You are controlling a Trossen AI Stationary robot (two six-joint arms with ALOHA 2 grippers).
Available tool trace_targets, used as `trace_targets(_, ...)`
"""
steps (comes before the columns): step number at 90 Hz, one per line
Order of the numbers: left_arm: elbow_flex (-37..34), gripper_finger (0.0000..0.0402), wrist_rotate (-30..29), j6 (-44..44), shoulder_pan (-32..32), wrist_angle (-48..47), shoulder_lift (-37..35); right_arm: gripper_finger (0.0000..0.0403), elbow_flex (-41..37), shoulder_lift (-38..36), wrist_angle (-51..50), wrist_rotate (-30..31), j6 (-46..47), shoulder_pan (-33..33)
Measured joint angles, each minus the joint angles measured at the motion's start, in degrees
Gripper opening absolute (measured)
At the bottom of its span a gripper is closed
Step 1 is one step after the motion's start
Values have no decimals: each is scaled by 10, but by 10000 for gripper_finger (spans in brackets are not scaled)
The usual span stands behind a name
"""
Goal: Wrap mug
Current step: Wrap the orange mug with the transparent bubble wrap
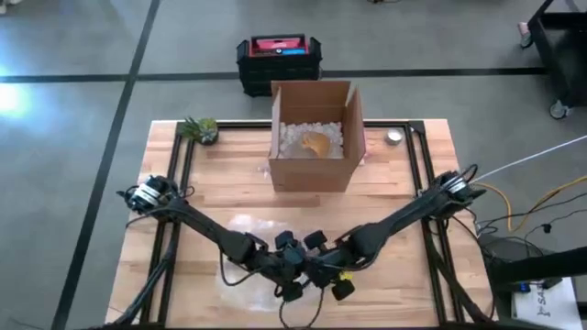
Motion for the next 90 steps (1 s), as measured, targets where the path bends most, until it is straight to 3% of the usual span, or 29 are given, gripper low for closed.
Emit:
trace_targets(10, 0, 20, 0, 0, 0, 0, 0, 0, 0, -24, -25, 17, 7, -3)
trace_targets(28, 0, 20, 1, -1, 0, -1, 0, 0, -4, -12, -31, 123, 24, -14)
trace_targets(55, -1, 20, 2, -2, -2, -9, 0, 0, -3, 56, -17, 115, 26, -15)
trace_targets(90, -1, 20, 1, -3, -2, -2, -1, 0, -7, 59, -16, 82, 7, -1)
